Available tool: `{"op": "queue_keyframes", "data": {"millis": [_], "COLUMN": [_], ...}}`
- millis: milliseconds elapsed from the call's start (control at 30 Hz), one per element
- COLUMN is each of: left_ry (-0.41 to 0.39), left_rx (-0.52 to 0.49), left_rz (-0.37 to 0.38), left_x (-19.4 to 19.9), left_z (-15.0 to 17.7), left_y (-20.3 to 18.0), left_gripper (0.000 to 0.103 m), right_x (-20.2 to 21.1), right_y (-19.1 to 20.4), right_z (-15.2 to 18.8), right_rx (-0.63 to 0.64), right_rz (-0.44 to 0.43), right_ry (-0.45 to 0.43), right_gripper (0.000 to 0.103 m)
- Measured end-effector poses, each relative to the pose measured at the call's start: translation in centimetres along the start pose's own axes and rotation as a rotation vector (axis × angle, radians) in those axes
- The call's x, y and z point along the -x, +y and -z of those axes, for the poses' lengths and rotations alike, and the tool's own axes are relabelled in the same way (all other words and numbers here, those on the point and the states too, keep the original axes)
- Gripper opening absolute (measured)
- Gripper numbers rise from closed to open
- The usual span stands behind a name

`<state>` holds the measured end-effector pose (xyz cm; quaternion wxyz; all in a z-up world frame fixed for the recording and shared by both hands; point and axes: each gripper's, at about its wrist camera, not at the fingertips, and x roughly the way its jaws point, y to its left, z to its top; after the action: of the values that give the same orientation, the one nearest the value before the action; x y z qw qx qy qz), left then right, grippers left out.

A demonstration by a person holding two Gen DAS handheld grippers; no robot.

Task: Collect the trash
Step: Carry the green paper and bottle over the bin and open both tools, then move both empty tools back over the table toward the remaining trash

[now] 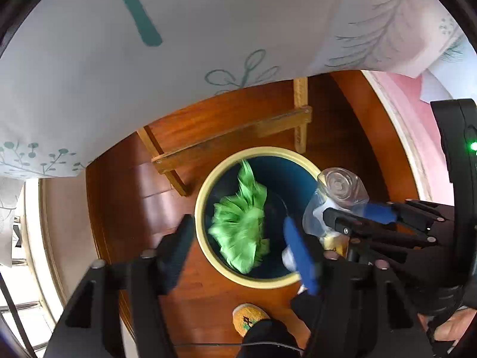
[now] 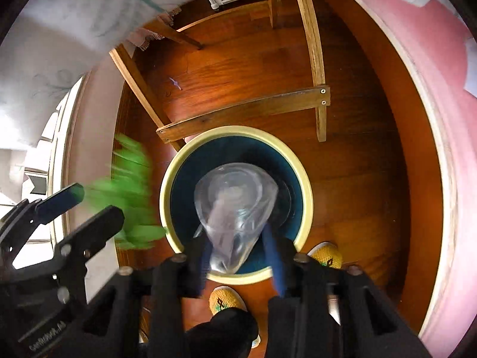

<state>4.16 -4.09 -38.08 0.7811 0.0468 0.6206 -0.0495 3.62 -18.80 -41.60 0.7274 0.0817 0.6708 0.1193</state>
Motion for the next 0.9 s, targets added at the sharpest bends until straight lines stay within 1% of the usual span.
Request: {"op": "queue_keyframes", "data": {"millis": [33, 67, 100, 133, 233, 433, 633, 900], "left_ry": [-0.006, -0.003, 0.001, 0.0, -0.012, -0.022, -0.036, -0.064], "left_rx": [0.011, 0.021, 0.031, 0.042, 0.059, 0.083, 0.094, 0.097], "left_rz": [-0.012, -0.015, -0.016, -0.019, -0.025, -0.027, -0.014, -0.003], "left_x": [-0.3, -0.4, -0.4, -0.3, 0.4, 2.9, 7.0, 13.9], "left_z": [0.0, -0.2, -0.3, -0.3, -0.7, -1.2, -2.1, -2.8], "left_y": [0.2, 0.5, 0.9, 1.1, 1.8, 2.0, 2.7, 3.1], "left_gripper": [0.079, 0.085, 0.094, 0.096, 0.096, 0.096, 0.096, 0.096], "right_x": [-0.1, -0.1, -0.1, 0.0, 0.1, 2.1, 5.7, 12.4], "right_y": [-0.2, -0.3, -0.4, -0.4, -0.4, -0.1, 1.0, 3.3], "right_z": [-0.2, -0.3, -0.4, -0.4, -0.6, -0.4, -0.5, -0.6], "right_rx": [-0.003, -0.006, -0.007, -0.009, -0.013, -0.033, -0.038, -0.029], "right_rz": [0.003, 0.005, 0.004, 0.002, -0.002, -0.011, -0.011, 0.0], "right_ry": [-0.001, -0.004, -0.003, -0.002, 0.0, -0.007, -0.017, -0.046], "right_gripper": [0.05, 0.052, 0.053, 0.054, 0.054, 0.055, 0.055, 0.055]}}
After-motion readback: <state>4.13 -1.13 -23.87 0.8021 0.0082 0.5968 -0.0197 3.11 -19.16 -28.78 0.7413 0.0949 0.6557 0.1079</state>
